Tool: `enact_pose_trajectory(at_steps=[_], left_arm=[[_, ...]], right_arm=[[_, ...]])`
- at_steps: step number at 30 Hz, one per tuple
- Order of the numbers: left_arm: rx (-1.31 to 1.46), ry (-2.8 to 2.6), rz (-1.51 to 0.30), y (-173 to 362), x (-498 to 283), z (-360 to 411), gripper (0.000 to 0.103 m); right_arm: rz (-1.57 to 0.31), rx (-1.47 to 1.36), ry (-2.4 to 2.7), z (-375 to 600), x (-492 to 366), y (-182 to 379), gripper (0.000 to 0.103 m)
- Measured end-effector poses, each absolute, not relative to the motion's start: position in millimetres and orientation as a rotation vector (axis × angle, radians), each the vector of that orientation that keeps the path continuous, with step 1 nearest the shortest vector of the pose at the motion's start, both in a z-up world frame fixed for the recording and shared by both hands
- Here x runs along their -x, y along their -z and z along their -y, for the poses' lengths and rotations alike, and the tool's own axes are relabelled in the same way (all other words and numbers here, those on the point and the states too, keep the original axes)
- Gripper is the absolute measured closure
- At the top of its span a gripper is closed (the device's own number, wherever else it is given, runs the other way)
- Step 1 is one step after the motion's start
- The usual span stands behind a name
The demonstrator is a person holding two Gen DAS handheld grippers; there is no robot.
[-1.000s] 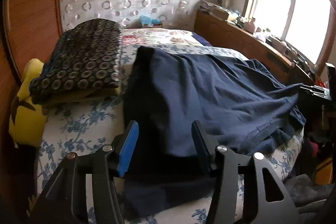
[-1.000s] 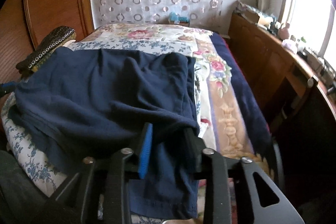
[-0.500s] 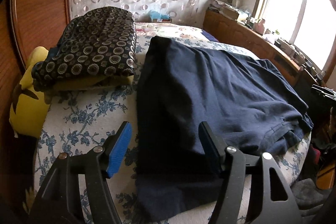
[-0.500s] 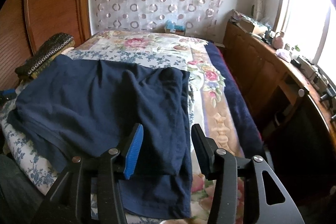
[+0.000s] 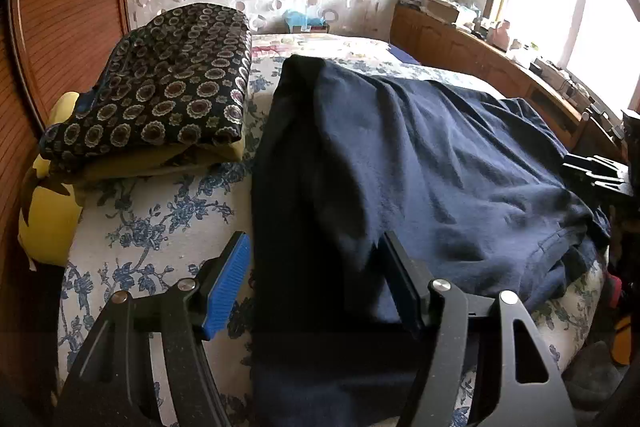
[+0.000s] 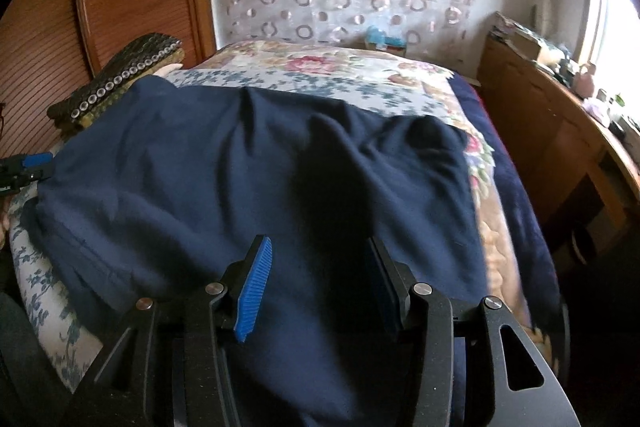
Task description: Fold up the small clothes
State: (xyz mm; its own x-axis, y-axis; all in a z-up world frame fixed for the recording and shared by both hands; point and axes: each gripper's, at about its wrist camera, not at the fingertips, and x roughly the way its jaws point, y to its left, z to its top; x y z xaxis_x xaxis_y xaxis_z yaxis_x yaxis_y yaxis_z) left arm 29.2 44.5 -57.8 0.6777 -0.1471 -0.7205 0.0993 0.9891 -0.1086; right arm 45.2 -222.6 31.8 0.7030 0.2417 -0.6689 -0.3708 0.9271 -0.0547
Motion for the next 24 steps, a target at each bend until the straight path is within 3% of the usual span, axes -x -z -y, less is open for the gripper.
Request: enact_pose_trajectory(at_steps=[16,24], left_arm=[[0.078,0.145,-0.871,74,-35,-49,0.032],[0.117,0.182,-0.876,72,-37,-51,0.029]], right_arm=[[-0.738,0.213,-0.362,208,-50,0,0.051],[-0.744,0.194,-0.338,207,-41,0,0.041]])
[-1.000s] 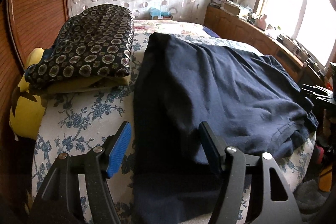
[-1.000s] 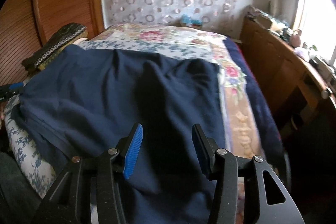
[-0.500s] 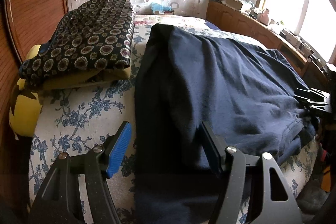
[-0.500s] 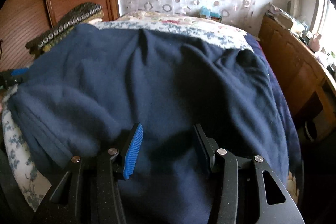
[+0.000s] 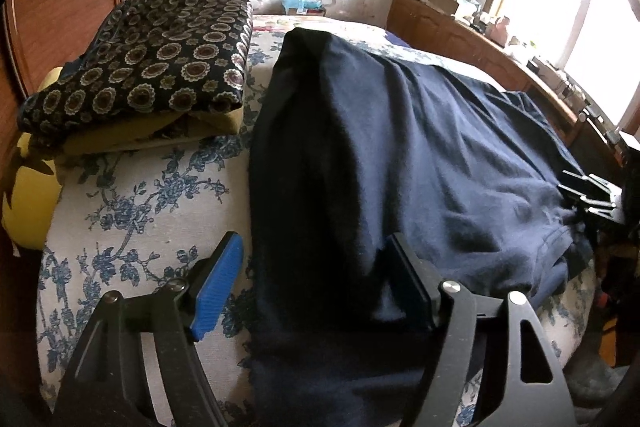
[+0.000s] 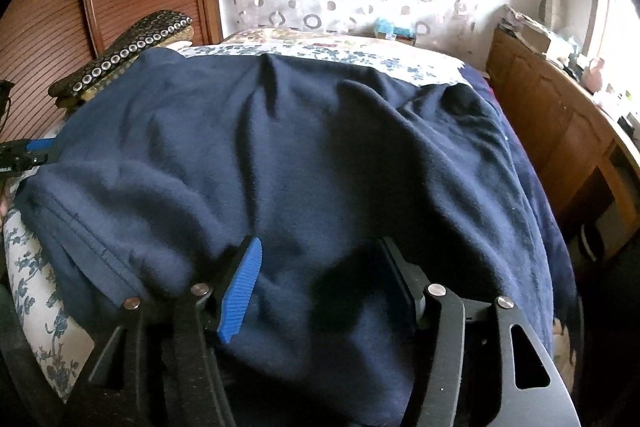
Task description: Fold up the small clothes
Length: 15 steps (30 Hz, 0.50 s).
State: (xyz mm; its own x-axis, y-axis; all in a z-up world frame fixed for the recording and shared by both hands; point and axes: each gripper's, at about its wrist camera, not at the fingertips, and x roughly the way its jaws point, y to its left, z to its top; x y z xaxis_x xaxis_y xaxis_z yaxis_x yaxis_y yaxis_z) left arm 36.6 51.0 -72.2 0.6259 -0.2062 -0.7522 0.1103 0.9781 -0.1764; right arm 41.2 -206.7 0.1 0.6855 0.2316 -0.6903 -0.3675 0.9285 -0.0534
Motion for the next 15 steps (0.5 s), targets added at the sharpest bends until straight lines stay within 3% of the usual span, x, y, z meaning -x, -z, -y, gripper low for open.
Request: enact_pose_trajectory(at_steps=[3,8,15], left_arm=[[0.124,0.203,-0.876,71,-37,-50,0.042],[0.139,0.273,-0.898,69,-42,-43,0.094],[0.129,0.347,-0.751,18,-41,-18,0.095]], right_arm=[[-0.739,0.19,-0.335,207,-39,0,0.04],[-0.725,0.184,-0.337,212,-37,1,0.04],[-0.716,0.181,-0.336,215,-35,2,0.039]])
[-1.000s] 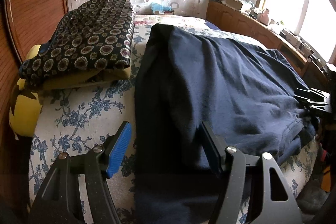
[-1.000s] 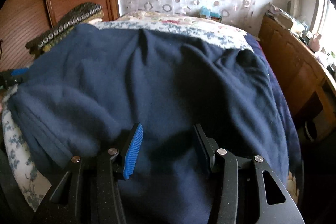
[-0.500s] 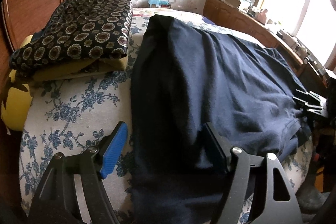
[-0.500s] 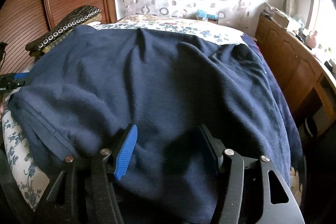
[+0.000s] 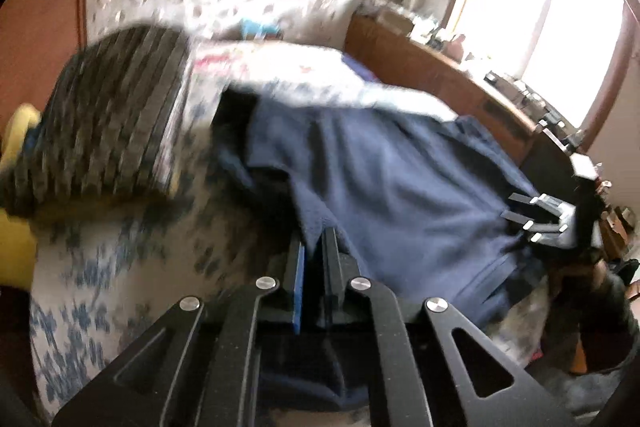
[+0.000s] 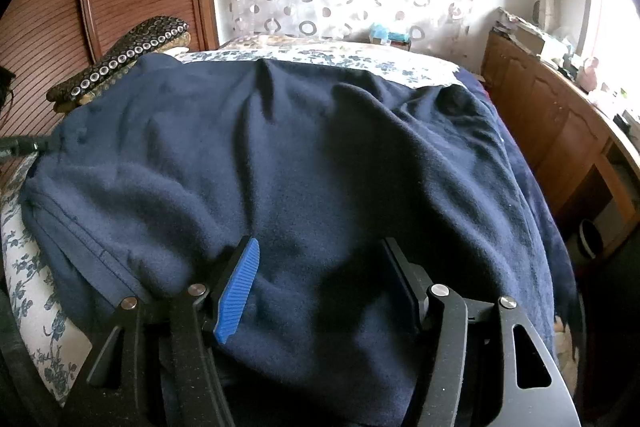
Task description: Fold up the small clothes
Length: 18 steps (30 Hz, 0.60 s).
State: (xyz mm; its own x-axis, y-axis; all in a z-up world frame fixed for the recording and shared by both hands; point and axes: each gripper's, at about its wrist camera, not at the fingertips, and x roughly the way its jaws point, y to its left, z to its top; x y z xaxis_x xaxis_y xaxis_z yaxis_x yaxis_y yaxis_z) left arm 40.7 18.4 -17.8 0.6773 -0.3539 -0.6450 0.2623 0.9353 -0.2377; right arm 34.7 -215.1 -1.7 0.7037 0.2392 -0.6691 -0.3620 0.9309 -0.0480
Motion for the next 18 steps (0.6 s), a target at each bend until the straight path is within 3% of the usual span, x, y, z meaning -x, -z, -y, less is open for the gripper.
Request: enact_pose_trajectory(at_steps=[11,18], left_arm=[[0.062,0.541,-0.638,-43,-66,54,0.096],[0.001,0.666,-0.594,-81,-79,115,0.096]], right_arm=[[-0.747,0.135,-0.344,227,-38,-6,0.039],[-0.665,0.097,-0.303,260,-20,-38,0.039]])
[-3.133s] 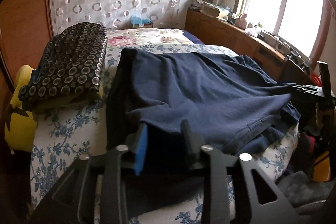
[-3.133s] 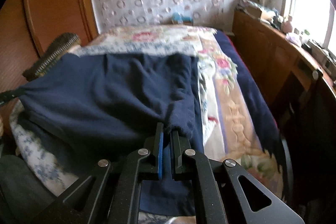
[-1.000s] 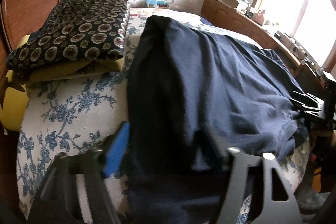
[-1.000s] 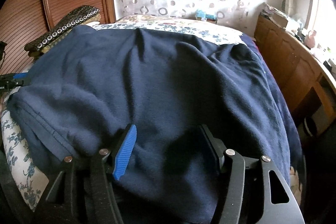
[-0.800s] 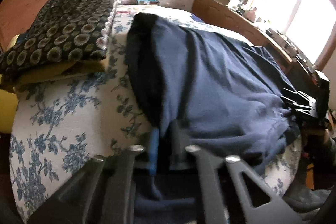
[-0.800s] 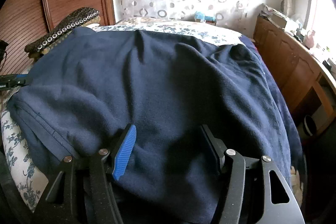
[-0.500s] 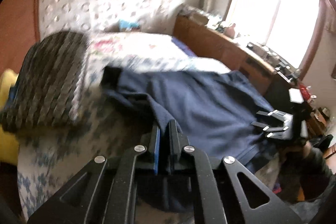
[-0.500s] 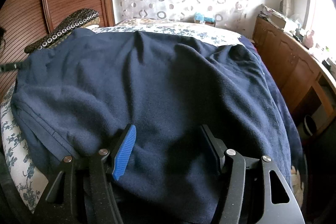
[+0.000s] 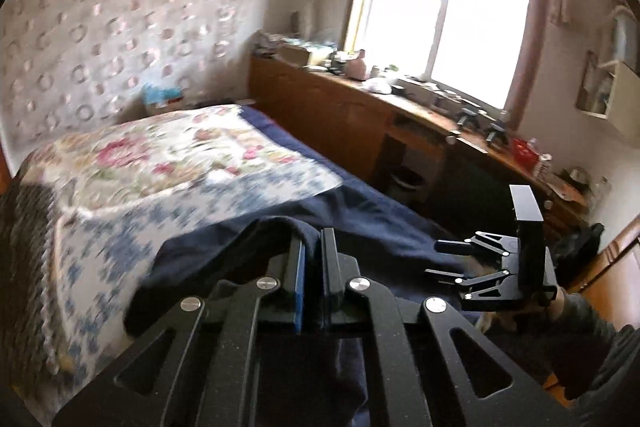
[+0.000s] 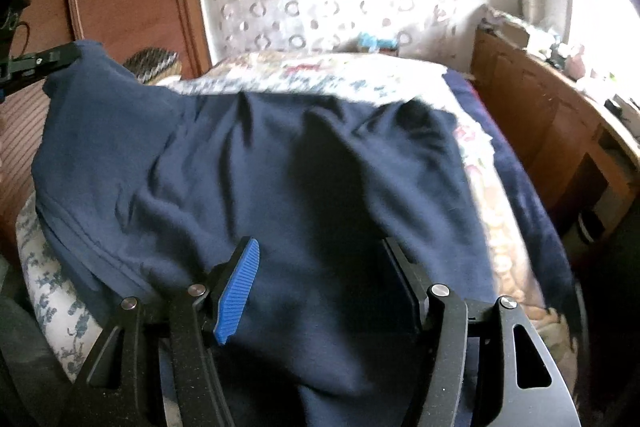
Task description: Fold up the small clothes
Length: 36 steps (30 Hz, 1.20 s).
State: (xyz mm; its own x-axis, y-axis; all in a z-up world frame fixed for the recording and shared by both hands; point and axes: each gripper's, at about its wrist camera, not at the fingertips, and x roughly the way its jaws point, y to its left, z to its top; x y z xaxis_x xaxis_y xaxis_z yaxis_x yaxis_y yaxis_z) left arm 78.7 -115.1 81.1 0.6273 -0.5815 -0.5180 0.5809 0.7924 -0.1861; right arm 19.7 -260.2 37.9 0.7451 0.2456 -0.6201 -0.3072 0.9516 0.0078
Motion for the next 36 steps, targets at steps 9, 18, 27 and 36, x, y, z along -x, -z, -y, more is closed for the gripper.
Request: enact_pose_trajectory(at_steps=[9,18,27,36], left_arm=[[-0.016,0.766,-0.642,-98,-95,186,0.093],[-0.068,0.668,-0.645,-66,-91,161,0.036],[-0.033,0.505,-0.635,-35,-78,100,0.029],[-0.014,0.423,-0.665,0,-65,74,0.029]], right_arm=[[-0.568,0.053,-0.22,299,1,-73,0.039],[-0.584,0.067,-0.236,284,0,-60,0.039],[-0.611,0.088,-0.319,262,-24,-54,0.039],[-0.661,0.135,-0.343,244,-31,-44,0.039]])
